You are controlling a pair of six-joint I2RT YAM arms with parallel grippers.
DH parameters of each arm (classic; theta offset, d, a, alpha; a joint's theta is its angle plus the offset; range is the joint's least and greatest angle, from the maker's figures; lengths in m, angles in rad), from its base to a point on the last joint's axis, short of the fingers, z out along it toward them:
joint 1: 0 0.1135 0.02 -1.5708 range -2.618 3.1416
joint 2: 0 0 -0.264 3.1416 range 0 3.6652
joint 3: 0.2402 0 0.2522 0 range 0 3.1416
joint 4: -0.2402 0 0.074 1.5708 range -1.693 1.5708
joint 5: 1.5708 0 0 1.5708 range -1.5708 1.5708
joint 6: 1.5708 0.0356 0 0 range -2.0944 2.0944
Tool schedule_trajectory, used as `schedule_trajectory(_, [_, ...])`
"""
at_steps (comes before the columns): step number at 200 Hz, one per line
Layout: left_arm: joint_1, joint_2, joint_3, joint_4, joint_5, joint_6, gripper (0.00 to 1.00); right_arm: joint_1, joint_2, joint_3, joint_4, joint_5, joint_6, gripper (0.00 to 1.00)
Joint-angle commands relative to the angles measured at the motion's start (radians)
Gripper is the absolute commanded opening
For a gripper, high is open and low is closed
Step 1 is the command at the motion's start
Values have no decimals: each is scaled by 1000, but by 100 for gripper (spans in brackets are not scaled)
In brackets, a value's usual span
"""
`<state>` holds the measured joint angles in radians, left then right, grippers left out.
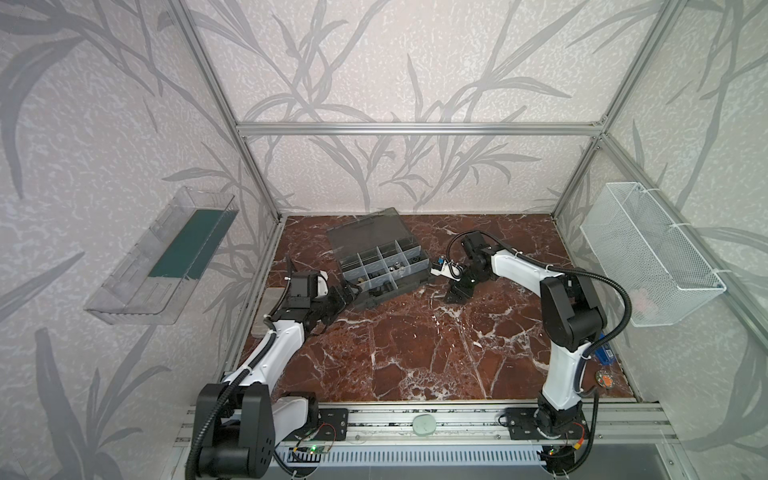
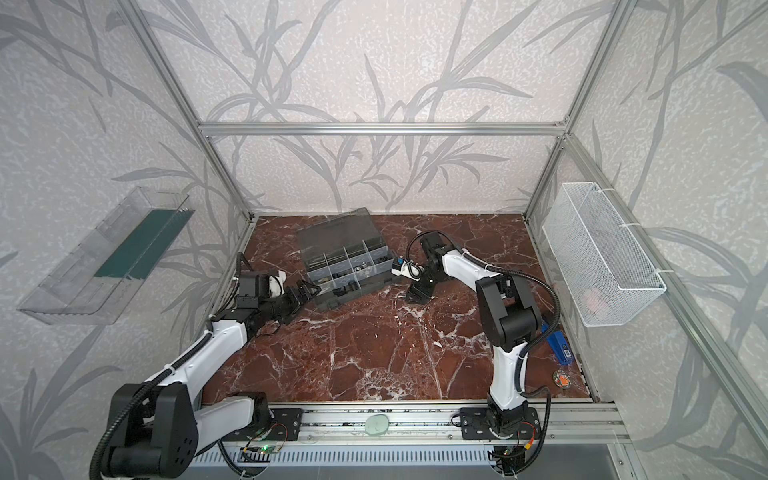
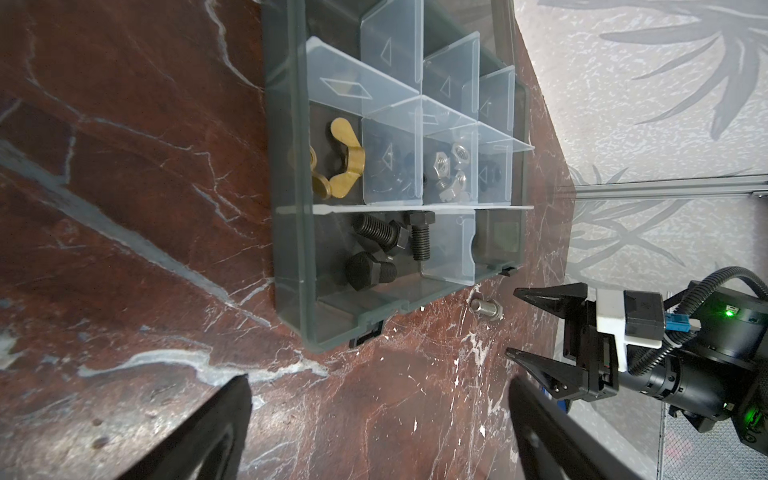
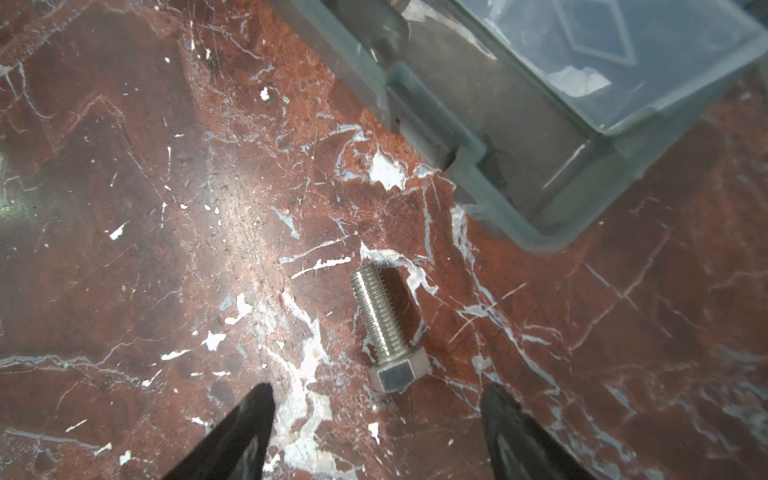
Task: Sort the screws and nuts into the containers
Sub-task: 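Move the right gripper to the silver bolt and close on it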
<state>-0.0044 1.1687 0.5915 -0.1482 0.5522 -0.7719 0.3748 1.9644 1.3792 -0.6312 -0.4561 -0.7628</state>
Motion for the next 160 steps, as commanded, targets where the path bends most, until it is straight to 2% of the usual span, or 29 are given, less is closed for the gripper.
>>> schedule_trajectory(1, [6, 3, 2, 14, 10, -8, 94, 0, 31, 30, -31, -37, -28, 79])
schedule_trajectory(160, [6, -18, 5, -3, -1, 2, 94, 9, 136, 150, -153, -2, -23, 76])
